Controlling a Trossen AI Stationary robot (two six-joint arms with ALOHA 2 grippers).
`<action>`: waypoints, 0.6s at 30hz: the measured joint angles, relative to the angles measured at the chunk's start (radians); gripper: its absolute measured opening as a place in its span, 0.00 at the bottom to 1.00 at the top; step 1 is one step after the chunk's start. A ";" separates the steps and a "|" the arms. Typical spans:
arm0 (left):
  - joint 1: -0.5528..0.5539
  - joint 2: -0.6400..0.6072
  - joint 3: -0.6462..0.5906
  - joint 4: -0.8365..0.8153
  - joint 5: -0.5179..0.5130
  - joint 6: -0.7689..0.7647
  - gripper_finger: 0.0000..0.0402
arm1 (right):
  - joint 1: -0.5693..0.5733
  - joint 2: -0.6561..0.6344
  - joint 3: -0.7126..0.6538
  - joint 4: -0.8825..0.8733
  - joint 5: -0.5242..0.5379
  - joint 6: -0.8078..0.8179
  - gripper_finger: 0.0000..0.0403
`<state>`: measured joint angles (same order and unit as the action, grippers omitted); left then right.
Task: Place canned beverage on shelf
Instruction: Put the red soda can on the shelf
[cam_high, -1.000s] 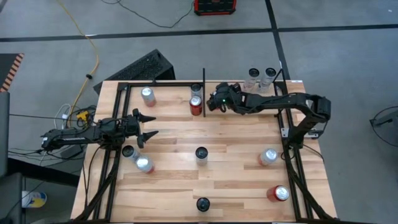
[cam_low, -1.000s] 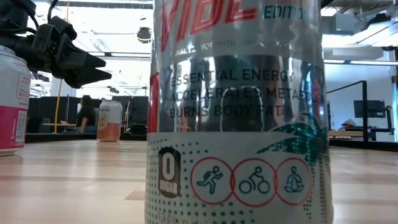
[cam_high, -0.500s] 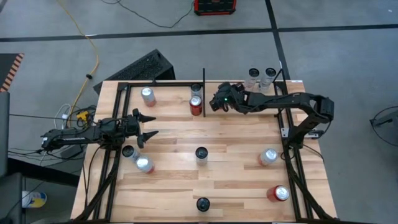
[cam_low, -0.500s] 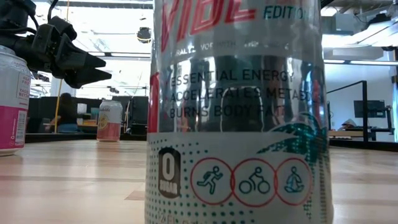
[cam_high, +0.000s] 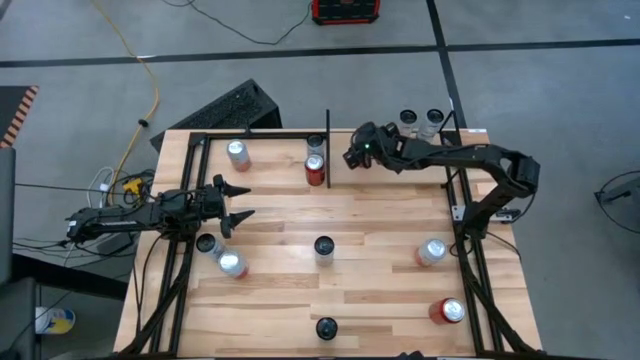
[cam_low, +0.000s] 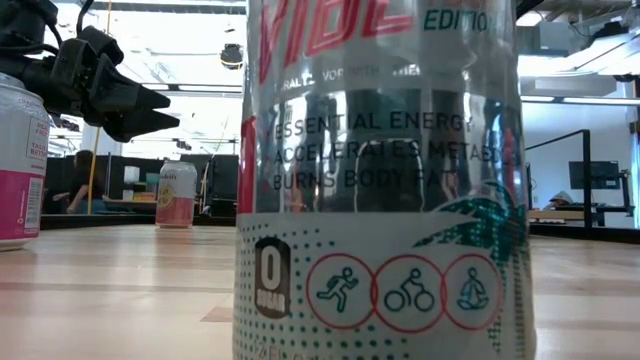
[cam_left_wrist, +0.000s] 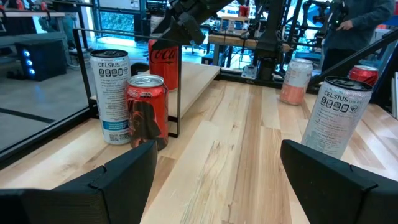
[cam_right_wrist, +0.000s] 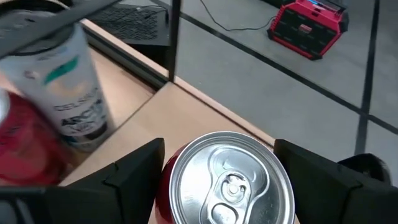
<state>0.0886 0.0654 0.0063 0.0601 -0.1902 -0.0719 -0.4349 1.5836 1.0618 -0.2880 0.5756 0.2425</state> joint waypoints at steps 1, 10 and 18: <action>0.000 0.000 0.000 0.000 0.000 0.000 0.81 | -0.011 -0.007 -0.001 -0.008 -0.002 -0.004 0.80; 0.000 0.000 0.000 0.000 0.000 0.000 0.81 | -0.039 -0.072 -0.009 -0.043 -0.005 -0.057 0.80; 0.000 0.000 0.000 0.000 0.000 0.000 0.81 | -0.039 -0.132 -0.006 -0.043 -0.005 -0.054 0.79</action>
<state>0.0887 0.0654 0.0067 0.0601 -0.1898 -0.0719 -0.4740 1.4517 1.0557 -0.3311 0.5705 0.1882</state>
